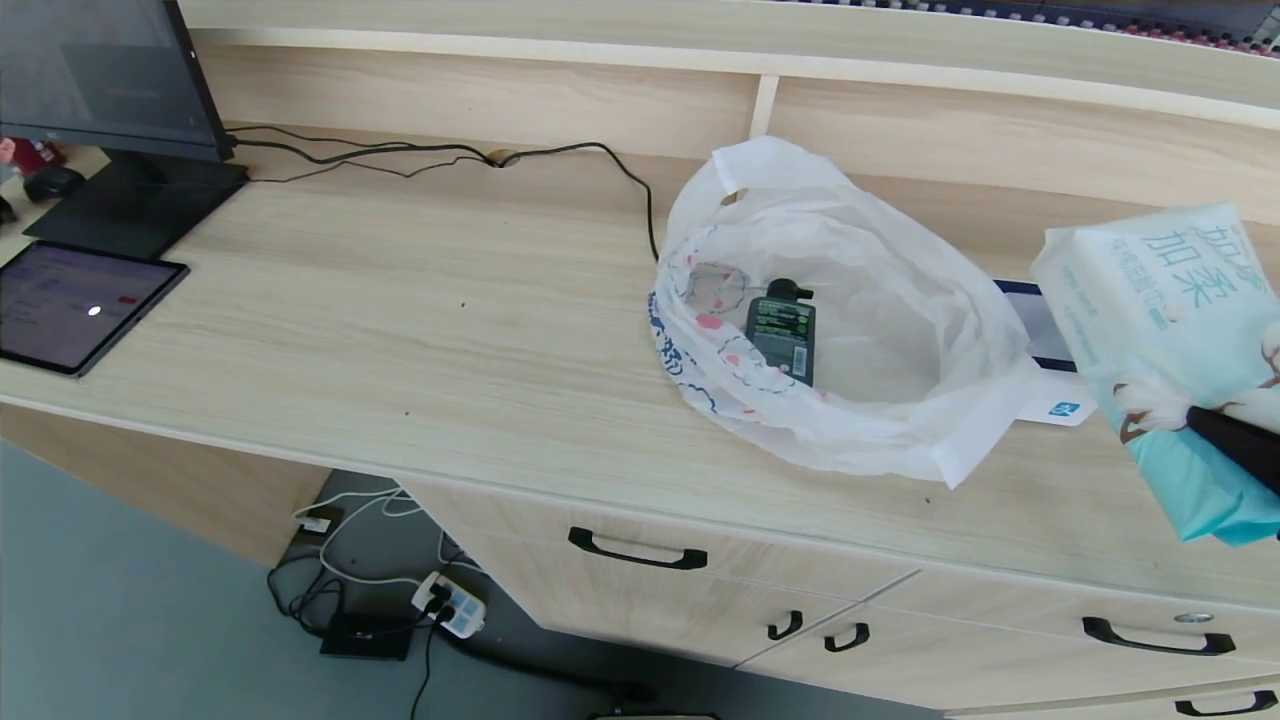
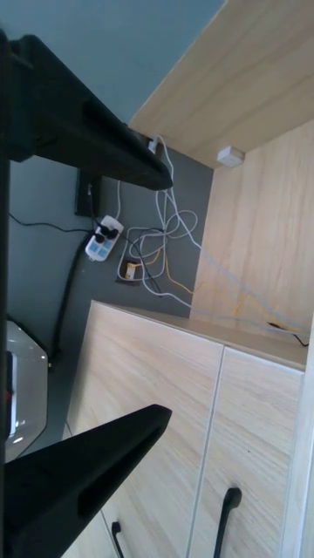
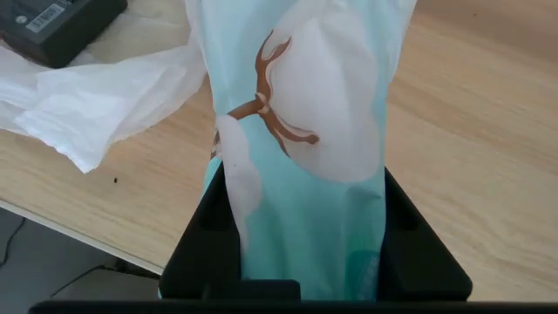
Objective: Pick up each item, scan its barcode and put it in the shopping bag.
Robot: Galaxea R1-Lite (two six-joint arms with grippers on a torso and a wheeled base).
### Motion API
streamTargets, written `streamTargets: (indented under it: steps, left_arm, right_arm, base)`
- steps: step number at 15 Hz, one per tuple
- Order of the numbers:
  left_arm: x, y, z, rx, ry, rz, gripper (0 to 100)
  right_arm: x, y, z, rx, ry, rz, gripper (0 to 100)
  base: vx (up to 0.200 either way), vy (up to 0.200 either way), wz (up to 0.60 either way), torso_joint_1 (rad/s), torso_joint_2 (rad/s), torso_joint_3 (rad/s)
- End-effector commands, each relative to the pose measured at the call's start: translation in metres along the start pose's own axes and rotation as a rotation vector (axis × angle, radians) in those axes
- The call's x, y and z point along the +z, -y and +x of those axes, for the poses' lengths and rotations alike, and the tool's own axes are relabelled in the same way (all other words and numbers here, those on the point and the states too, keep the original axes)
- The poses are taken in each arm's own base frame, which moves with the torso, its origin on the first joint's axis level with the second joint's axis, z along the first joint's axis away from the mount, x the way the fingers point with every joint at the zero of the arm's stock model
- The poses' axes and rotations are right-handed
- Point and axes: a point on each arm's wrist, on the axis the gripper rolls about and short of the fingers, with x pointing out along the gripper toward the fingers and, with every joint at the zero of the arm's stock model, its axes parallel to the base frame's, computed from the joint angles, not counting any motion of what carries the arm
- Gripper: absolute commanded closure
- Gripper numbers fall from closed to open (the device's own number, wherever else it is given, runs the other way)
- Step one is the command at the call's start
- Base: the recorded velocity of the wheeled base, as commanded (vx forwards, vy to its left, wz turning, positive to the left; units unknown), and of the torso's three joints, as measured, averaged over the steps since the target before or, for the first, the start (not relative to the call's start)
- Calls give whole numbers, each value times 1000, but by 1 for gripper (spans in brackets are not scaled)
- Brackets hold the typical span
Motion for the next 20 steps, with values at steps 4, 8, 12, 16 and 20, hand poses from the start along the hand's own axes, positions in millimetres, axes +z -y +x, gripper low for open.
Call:
streamTargets:
  steps: [4, 8, 12, 16, 20]
  left_arm:
    - [0, 0, 0, 1, 4, 3, 0]
    - [0, 0, 0, 1, 3, 0, 0]
    - [0, 0, 0, 1, 1, 0, 0]
    - [0, 0, 0, 2, 0, 0, 0]
    - [0, 0, 0, 2, 0, -2, 0]
  right_arm:
    - [-3, -1, 11, 25, -32, -12, 100]
    - [-7, -1, 16, 35, -52, -28, 100]
    - [-7, -1, 17, 39, -54, -16, 100]
    - [-8, -1, 18, 39, -56, -16, 100]
    - [11, 4, 19, 23, 8, -31, 100]
  base:
    - [0, 0, 0, 0, 0, 0]
    - [0, 0, 0, 0, 0, 0]
    - [0, 0, 0, 0, 0, 0]
    - [0, 0, 0, 0, 0, 0]
    - [0, 0, 0, 0, 0, 0]
